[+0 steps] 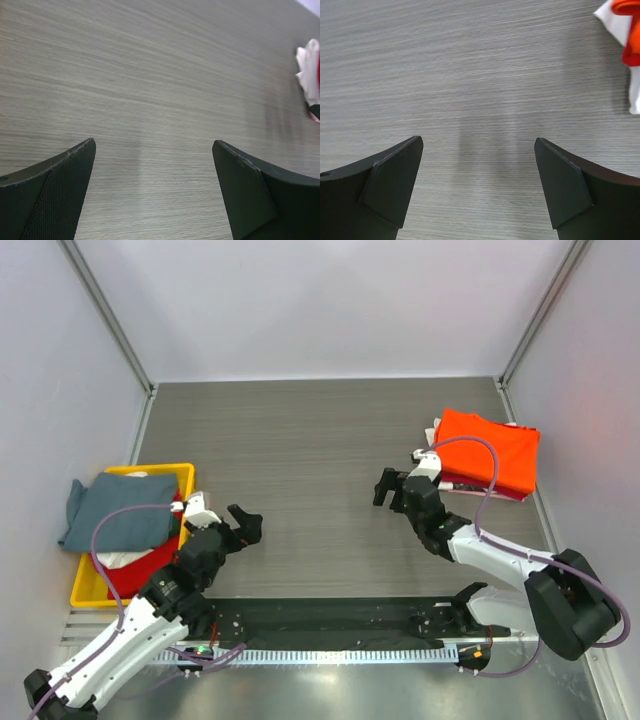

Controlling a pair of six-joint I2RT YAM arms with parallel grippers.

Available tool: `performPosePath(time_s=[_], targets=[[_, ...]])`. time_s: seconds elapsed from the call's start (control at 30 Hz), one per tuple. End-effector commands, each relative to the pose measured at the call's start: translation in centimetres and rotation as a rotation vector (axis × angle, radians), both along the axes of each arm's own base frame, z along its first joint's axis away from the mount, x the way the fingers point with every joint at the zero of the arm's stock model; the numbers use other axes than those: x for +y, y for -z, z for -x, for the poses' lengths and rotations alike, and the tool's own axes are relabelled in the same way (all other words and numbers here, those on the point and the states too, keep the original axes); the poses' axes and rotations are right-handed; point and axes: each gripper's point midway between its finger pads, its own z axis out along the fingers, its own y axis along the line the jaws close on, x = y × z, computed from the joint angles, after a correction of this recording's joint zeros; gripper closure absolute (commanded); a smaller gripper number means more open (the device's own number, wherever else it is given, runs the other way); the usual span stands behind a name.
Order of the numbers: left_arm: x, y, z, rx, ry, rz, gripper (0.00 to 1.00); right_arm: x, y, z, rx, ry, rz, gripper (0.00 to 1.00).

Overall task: Fold and stack the t-shirts
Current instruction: Grab the tshirt from the pile

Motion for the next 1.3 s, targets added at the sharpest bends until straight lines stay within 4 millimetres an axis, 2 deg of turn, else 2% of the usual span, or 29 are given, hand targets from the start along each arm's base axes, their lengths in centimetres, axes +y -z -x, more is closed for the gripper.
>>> performPosePath(time_s=[0.0, 0.07, 0.1, 0.13, 0.17, 0.2, 0.23, 0.27, 0.3, 0.33, 0.37, 0.47, 0.5, 0.53, 0.57, 0.6, 0.63, 0.7, 0.73, 0.77, 0.8, 0.83, 1.0, 1.1, 1.13, 1.27], targets=[[0.0, -1.9, 0.0, -0.057, 0.003, 0.037, 0.0, -1.9, -2.3, -1.1, -0.094, 0.149, -0.044, 0.0], [-0.2, -2.6, 0.3, -0.08, 0.056, 0.004, 0.0, -2.8, -2.4, -0.9, -0.079, 0.206, -0.047, 0.0], [-0.1, -3.1, 0.5, -0.094, 0.056, 0.02, 0.0, -2.7, -2.8, -1.0, -0.084, 0.204, -0.053, 0.0], [0.7, -2.8, 0.8, -0.074, 0.023, 0.008, 0.0, -2.5, -2.9, -0.9, -0.077, 0.191, -0.055, 0.0], [1.6, -4.2, 0.9, -0.087, -0.024, 0.033, 0.0, -2.4, -3.0, -0.9, -0.08, 0.187, -0.063, 0.0], [2.4, -4.9, 1.1, -0.088, -0.082, 0.091, 0.0, -2.2, -2.9, -0.7, -0.081, 0.173, -0.067, 0.0], [3.8, -5.1, 1.3, -0.086, -0.143, 0.07, 0.0, -2.1, -3.2, -0.9, -0.101, 0.166, -0.071, 0.0], [4.5, -6.9, 1.5, -0.106, -0.174, 0.088, 0.0, -2.5, -2.8, -0.7, -0.105, 0.169, -0.056, 0.0], [5.2, -7.5, 1.5, -0.1, -0.223, 0.108, 0.0, -2.8, -2.9, -0.7, -0.116, 0.185, -0.056, 0.0], [6.2, -6.6, 1.6, -0.042, -0.271, 0.025, 0.0, -3.2, -3.0, -0.7, -0.123, 0.205, -0.056, 0.0], [6.7, -8.4, 1.6, -0.044, -0.297, 0.02, 0.0, -3.3, -3.0, -0.6, -0.125, 0.211, -0.063, 0.0], [8.0, -9.2, 0.8, 0.064, -0.399, -0.148, 0.0, -3.1, -3.1, -0.5, -0.118, 0.205, -0.074, 0.0], [8.5, -9.7, 0.6, 0.084, -0.438, -0.164, 0.0, -3.2, -2.8, -0.4, -0.108, 0.209, -0.068, 0.0], [9.1, -11.6, 0.6, 0.088, -0.465, -0.158, 0.0, -3.2, -2.8, -0.4, -0.105, 0.209, -0.066, 0.0], [9.0, -11.6, 0.1, 0.124, -0.477, -0.178, 0.0, -3.2, -2.8, -0.5, -0.103, 0.211, -0.065, 0.0], [10.1, -12.3, -0.1, 0.134, -0.53, -0.167, 0.0, -3.1, -2.6, -0.5, -0.094, 0.207, -0.06, 0.0], [10.6, -13.7, -0.3, 0.129, -0.547, -0.158, 0.0, -3.1, -2.5, -0.5, -0.089, 0.206, -0.059, 0.0], [12.1, -13.8, -0.8, 0.189, -0.609, -0.167, 0.0, -2.9, -2.4, -0.5, -0.082, 0.201, -0.057, 0.0], [12.8, -14.6, -0.9, 0.206, -0.616, -0.185, 0.0, -3.0, -2.3, -0.6, -0.077, 0.201, -0.056, 0.0], [13.1, -13.8, -1.4, 0.266, -0.627, -0.205, 0.0, -2.8, -2.2, -0.5, -0.074, 0.194, -0.06, 0.0], [14.5, -13.2, -1.2, 0.332, -0.671, -0.195, 0.0, -2.7, -2.2, -0.5, -0.074, 0.191, -0.062, 0.0], [15.1, -13.4, -1.3, 0.352, -0.693, -0.182, 0.0, -2.6, -2.2, -0.5, -0.071, 0.188, -0.064, 0.0], [19.2, -10.8, -2.0, 0.457, -0.88, -0.097, 0.03, -3.5, -2.1, -0.5, -0.073, 0.228, -0.05, 0.0], [20.7, -8.0, -2.1, 0.524, -0.963, -0.036, 0.07, -3.6, -2.2, -0.2, -0.08, 0.231, -0.064, 0.0], [21.0, -6.3, -2.0, 0.583, -0.994, -0.02, 0.1, -3.6, -2.2, -0.2, -0.081, 0.232, -0.066, 0.0], [22.7, -2.9, -1.3, 0.694, -1.135, 0.027, 0.13, -3.7, -2.0, -0.3, -0.076, 0.231, -0.061, 0.0]])
